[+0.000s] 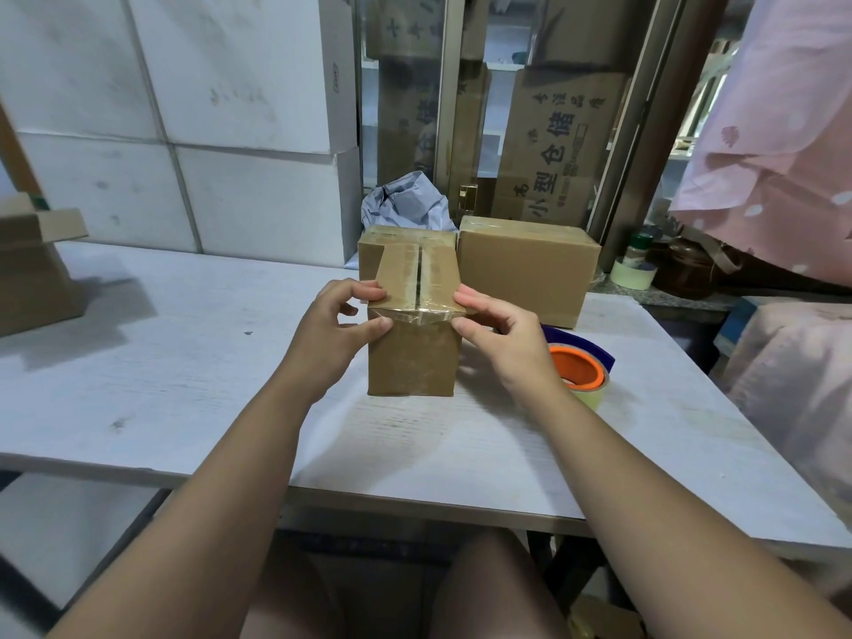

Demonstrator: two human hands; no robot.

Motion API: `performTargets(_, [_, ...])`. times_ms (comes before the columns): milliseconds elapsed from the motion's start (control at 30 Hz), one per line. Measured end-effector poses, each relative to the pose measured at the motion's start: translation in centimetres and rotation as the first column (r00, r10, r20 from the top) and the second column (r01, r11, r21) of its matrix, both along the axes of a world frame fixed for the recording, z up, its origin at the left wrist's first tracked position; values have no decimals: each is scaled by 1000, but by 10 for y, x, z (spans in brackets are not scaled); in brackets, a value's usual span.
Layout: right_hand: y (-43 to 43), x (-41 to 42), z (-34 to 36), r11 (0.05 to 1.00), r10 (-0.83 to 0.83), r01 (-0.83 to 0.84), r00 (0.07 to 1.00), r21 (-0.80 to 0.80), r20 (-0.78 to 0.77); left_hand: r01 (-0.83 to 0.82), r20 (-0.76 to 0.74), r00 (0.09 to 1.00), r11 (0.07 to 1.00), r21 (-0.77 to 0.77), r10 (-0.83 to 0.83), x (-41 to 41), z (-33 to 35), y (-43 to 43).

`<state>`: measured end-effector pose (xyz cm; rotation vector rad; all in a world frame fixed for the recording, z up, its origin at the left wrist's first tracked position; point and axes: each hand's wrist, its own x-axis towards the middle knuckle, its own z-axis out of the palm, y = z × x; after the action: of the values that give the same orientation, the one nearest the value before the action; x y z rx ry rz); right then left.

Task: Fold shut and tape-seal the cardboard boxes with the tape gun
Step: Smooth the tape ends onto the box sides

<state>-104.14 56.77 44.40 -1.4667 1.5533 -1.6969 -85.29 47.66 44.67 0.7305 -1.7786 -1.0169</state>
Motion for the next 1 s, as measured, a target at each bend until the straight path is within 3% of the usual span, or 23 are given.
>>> performTargets(167, [-3, 0, -4, 999, 19, -17, 999, -28, 51, 111, 33, 993, 992, -53, -109, 0, -3, -2])
performTargets(333, [-6, 4, -9, 996, -37, 40, 999, -79, 34, 53, 29, 998, 990, -131, -50, -5, -10, 3])
performTargets(467, [-4, 6, -10, 993, -87, 80, 993, -92, -78, 74, 25, 997, 993, -96, -72, -3, -11, 0])
performTargets(600, [0, 3, -11, 996, -61, 51, 989, -80, -133, 169, -13, 986, 985, -34, -169, -3, -9, 4])
performTargets(833, [3, 4, -17, 1000, -7, 5, 980, -10, -198, 184, -32, 983, 982, 47, -182, -3, -4, 9])
performTargets(1000, [-6, 13, -13, 991, -104, 103, 995, -88, 3, 27, -70, 997, 999, 45, -23, -11, 2, 10])
